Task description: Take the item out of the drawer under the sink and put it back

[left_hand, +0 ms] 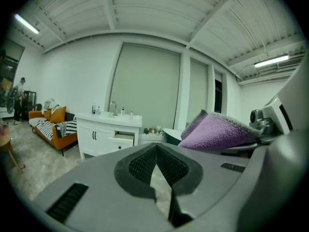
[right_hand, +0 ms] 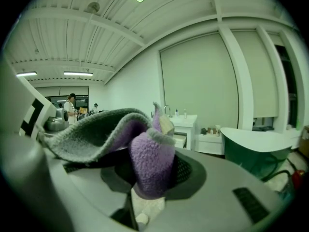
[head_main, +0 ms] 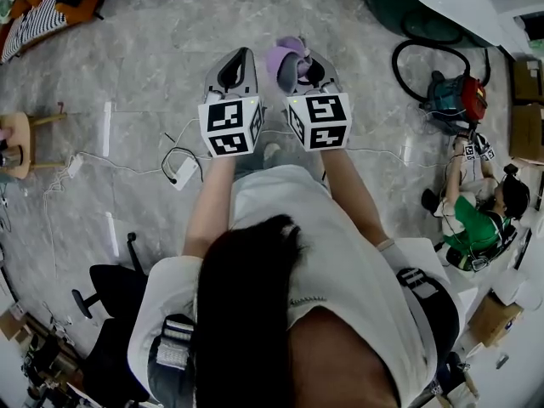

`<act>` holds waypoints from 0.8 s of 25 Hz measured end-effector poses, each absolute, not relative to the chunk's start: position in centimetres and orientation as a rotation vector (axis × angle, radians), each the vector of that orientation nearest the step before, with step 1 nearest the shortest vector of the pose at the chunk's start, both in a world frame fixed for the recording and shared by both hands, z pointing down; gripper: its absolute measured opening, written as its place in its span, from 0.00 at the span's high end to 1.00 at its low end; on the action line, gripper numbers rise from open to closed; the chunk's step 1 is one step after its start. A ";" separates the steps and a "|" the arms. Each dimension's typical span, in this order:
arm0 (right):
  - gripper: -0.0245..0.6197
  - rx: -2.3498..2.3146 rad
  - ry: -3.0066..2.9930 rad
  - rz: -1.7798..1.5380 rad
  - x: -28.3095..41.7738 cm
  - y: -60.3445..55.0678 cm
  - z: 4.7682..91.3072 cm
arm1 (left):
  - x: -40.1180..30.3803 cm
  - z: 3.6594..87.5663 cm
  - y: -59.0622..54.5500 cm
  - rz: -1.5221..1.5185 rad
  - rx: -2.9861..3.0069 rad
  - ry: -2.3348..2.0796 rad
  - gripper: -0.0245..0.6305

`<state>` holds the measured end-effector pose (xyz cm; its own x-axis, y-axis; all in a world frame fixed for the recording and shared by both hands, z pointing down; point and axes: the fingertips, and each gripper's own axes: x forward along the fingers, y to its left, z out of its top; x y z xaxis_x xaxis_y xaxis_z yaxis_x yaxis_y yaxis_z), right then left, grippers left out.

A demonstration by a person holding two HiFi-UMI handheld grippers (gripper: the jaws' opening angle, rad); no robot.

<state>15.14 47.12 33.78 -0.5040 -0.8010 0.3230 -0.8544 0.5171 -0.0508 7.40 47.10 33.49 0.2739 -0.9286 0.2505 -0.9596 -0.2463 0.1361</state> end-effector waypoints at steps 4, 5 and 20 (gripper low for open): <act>0.76 1.400 -2.493 0.284 14.9 45.5 34.1 | 7.4 33.9 45.4 0.170 2.302 -1.729 0.96; 0.76 1.402 -2.491 0.281 14.8 45.0 34.1 | 7.2 34.0 44.9 0.168 2.300 -1.726 0.96; 0.76 1.447 -2.459 0.299 10.9 33.6 34.5 | 3.2 34.6 33.5 0.168 2.319 -1.697 0.96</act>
<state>10.91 33.57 34.51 -0.4633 -0.8207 0.3343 -0.8769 0.4791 -0.0392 3.18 33.45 34.57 0.3103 -0.9184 0.2456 -0.9487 -0.2825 0.1423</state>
